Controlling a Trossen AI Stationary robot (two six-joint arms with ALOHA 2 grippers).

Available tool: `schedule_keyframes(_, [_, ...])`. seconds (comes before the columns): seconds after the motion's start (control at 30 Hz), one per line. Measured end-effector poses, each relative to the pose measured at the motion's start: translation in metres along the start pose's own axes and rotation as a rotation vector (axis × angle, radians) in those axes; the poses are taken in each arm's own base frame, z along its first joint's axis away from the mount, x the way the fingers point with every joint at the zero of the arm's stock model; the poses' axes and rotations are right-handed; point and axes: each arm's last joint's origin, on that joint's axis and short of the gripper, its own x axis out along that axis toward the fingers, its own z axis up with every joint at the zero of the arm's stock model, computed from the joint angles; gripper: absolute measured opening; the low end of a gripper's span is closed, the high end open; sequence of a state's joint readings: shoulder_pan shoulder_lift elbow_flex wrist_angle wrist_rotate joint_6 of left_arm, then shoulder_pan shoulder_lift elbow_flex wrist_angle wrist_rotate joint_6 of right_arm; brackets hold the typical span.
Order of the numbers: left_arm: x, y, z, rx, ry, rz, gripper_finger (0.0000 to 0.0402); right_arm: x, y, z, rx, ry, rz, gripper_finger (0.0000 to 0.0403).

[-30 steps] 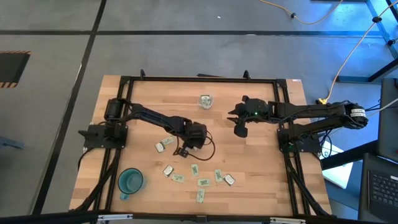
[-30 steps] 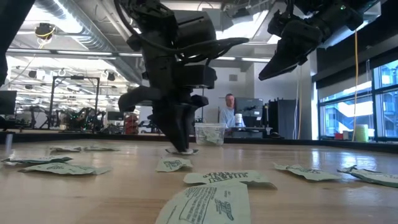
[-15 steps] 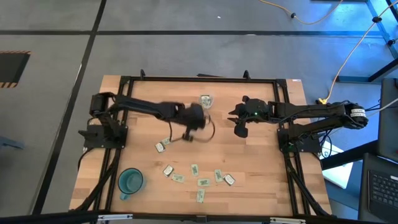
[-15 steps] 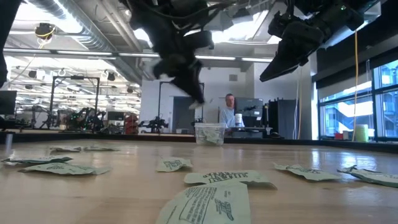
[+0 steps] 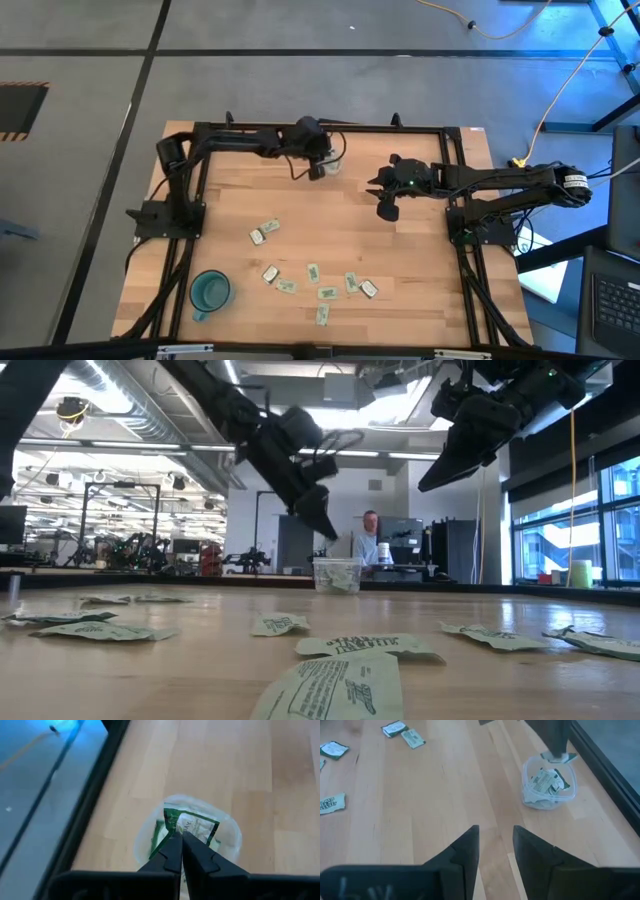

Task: Pick and place items into bin
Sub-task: Put the green stevia packet into the transparent bin, then put the light green stevia packet into the transparent bin

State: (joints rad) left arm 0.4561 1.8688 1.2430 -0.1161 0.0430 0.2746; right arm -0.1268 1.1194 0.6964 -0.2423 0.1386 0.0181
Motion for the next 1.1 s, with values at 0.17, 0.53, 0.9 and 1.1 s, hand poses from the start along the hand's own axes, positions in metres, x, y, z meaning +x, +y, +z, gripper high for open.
schedule_keyframes(0.17, [0.009, -0.001, -0.005, 0.000, 0.015, -0.013, 0.0003, 0.000, 0.000, 0.000, 0.000, 0.002, 0.000, 0.0123])
schedule_keyframes(0.53, [0.018, -0.009, -0.010, 0.022, 0.053, -0.006, 0.0031, 0.000, 0.000, -0.001, 0.002, 0.015, -0.001, 0.0123])
schedule_keyframes(0.9, [-0.038, -0.016, 0.013, 0.218, 0.065, 0.053, 0.0084, 0.000, 0.000, -0.003, 0.005, 0.026, -0.002, 0.0123])
schedule_keyframes(1.1, [-0.098, -0.056, 0.012, 0.270, 0.209, -0.117, 0.0073, 0.000, 0.000, -0.004, 0.004, 0.036, -0.002, 0.0123])
